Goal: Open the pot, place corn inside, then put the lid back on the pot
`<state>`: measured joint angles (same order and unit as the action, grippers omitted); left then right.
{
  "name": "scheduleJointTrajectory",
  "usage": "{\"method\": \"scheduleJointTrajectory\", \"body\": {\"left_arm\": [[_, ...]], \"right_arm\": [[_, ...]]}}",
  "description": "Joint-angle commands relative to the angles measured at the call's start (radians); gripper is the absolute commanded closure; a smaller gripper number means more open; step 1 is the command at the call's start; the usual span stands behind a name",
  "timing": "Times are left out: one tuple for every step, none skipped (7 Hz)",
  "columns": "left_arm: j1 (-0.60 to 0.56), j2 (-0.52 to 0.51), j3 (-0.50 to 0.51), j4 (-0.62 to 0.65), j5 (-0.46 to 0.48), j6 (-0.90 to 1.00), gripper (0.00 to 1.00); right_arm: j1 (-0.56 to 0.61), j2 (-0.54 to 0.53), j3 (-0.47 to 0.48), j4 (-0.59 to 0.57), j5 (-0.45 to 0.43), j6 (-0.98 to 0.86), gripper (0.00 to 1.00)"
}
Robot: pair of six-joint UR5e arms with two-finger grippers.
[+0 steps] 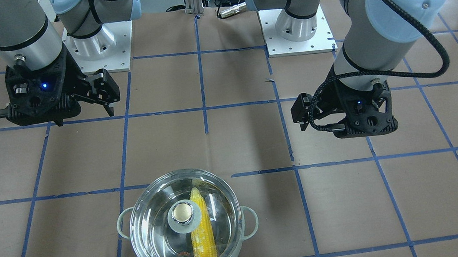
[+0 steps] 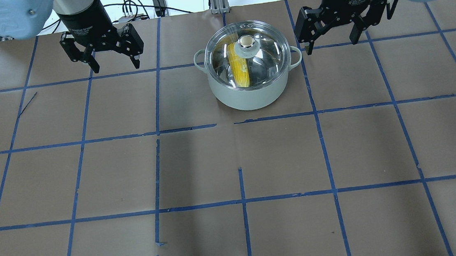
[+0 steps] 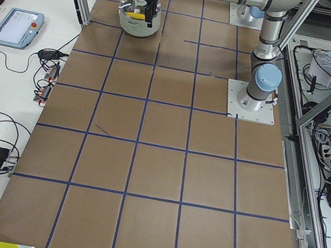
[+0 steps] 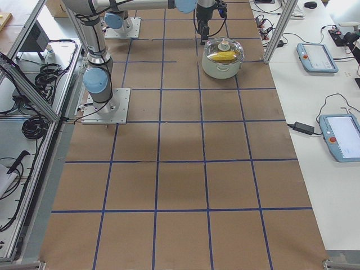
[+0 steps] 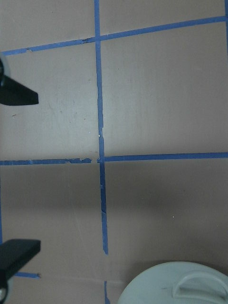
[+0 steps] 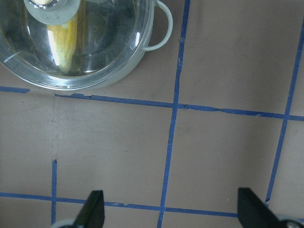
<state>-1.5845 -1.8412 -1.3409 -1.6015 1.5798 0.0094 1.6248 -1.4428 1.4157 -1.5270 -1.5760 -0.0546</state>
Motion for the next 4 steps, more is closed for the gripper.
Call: {"method": "scheduleJointTrajectory", "body": {"left_arm": [[0.0, -0.001, 0.0, -0.002, 0.002, 0.0, 0.0], [0.0, 0.0, 0.005, -0.014, 0.0, 0.0, 0.0], [-0.003, 0.005, 0.021, -0.058, -0.004, 0.0, 0.0], [-0.003, 0.011, 0.022, -0.095, -0.004, 0.0, 0.0]], "right_arm": [[0.001, 0.005, -0.003, -0.002, 0.002, 0.002, 0.0], [0.001, 0.005, -0.003, -0.004, 0.001, 0.002, 0.0], [-0.002, 0.005, -0.004, -0.004, 0.001, 0.002, 0.0], [-0.002, 0.005, -0.003, -0.004, 0.001, 0.002, 0.0]]}}
